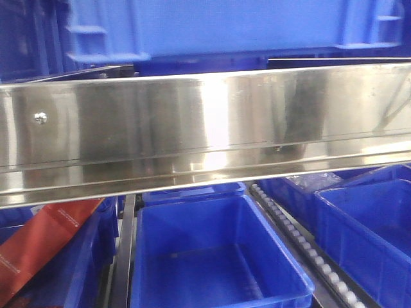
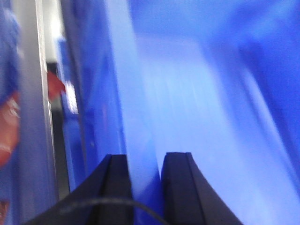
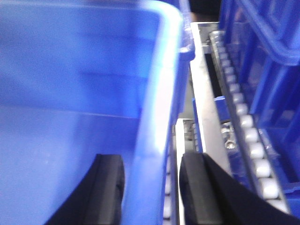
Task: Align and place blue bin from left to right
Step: 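Lower the bin onto the upper shelf and open both grippers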
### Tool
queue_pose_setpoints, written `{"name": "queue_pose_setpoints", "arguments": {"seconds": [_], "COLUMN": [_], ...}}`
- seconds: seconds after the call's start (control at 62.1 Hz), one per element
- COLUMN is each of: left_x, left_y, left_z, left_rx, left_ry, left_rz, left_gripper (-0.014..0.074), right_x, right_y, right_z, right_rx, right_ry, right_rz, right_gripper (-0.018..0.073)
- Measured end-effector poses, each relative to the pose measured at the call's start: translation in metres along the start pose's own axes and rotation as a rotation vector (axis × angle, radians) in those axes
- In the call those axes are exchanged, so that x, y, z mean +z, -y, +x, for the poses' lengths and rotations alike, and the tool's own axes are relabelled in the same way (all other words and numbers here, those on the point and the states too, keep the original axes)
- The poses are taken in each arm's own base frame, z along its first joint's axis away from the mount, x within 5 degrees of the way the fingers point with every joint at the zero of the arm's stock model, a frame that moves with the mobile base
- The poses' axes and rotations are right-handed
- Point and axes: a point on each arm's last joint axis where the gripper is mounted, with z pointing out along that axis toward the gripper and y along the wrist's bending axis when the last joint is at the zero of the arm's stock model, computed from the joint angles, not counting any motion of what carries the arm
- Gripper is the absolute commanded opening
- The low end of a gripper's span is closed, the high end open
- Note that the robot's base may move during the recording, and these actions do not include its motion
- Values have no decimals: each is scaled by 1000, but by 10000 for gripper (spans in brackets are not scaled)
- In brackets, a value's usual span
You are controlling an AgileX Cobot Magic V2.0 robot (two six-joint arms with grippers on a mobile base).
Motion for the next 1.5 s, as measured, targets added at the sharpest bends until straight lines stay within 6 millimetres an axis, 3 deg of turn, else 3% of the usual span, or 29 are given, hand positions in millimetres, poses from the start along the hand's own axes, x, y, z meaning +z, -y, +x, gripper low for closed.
{"name": "queue_pose_setpoints", "arguments": {"seconds": [0.177, 0.29, 0.354, 0.499, 0.564, 0.644, 0.773, 0.902, 1.014, 1.127, 1.24, 1.498], "left_x": [0, 0, 0, 0, -1, -2, -8, -26, -52, -77, -97, -126], "left_y": [0, 0, 0, 10, 15, 18, 19, 18, 16, 11, 5, -6], "left_z": [3, 3, 3, 6, 6, 6, 4, 1, -4, -8, -8, 1], "left_rx": [0, 0, 0, -2, 0, -9, -11, 3, 26, 56, 117, 191], "left_ry": [-35, -35, -35, -43, -39, -31, -14, 24, 84, 148, 176, 197], "left_rz": [-11, -11, -10, 54, 74, 102, 111, 115, 106, 77, 19, -42], "left_gripper": [17, 45, 127, 404, 534, 613, 590, 545, 420, 209, -32, 1], "right_x": [0, 0, 0, -2, -5, -8, -15, -29, -46, -59, -68, -71], "right_y": [0, 0, 1, -3, -8, -12, -13, -14, -17, -19, -20, -21], "right_z": [0, 0, 0, -8, -12, -14, -16, -21, -25, -27, -27, -24], "right_rx": [4, 4, 6, 50, 61, 66, 62, 49, 41, 37, 31, 28], "right_ry": [1, 1, 1, 84, 108, 116, 112, 103, 90, 68, 41, -2], "right_rz": [-4, -4, -3, -32, -54, -69, -69, -60, -63, -68, -70, -74], "right_gripper": [-62, 49, 193, 480, 531, 524, 452, 309, 96, -94, -78, -78]}}
